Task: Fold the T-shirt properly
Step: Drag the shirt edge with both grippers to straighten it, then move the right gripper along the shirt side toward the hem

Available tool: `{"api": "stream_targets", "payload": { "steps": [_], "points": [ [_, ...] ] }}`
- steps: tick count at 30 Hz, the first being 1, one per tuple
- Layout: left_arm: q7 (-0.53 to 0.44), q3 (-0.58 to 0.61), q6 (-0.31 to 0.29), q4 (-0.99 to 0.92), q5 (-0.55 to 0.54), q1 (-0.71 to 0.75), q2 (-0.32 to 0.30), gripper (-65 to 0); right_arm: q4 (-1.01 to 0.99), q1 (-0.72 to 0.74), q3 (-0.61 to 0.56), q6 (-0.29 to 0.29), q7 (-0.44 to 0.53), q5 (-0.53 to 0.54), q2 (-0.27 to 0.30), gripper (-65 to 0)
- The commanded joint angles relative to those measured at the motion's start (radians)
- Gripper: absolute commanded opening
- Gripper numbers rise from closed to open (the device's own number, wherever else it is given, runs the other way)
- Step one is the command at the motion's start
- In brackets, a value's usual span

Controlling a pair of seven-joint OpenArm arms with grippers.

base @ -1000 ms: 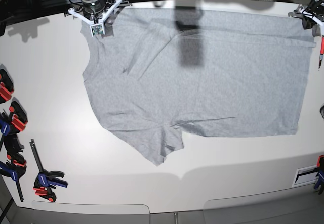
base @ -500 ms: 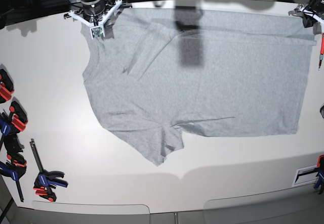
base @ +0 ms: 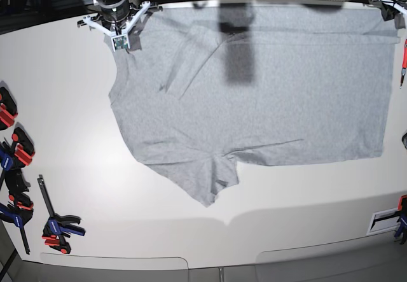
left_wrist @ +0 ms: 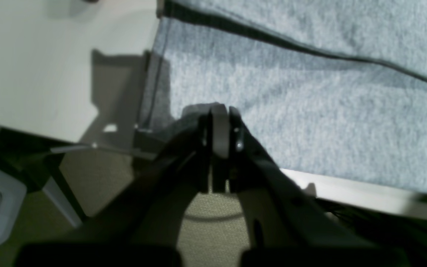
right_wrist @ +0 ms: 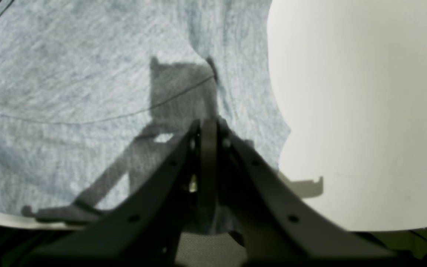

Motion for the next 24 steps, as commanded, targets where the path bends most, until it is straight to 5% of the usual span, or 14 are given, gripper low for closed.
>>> {"api": "stream_targets", "payload": {
  "steps": [1,13,21,24],
  "points": [
    [0.069,0.001,0.011,-0.002,0.028,0.027,-0.005,-65.0,0.016,-0.003,0.003,-0.004,0.019,-0.004,0.003,-65.0],
    [0.005,-0.014,0.011,0.315,-0.016,0.024,-0.008,-64.6,0.283,0.012,0.004,-0.021,0.048,-0.004,0.002,-65.0],
    [-0.029,-0.085,0.012,0.604,-0.016,0.018,-0.008,-50.3,0.317,0.226,0.005,-0.022,0.069,-0.005,-0.006,-65.0],
    [-0.051,-0.090,0.012,0.636,-0.016,0.018,-0.008,-48.7,0.239,0.350,0.016,-0.023,0.134,-0.008,-0.006,-38.6]
  ]
}}
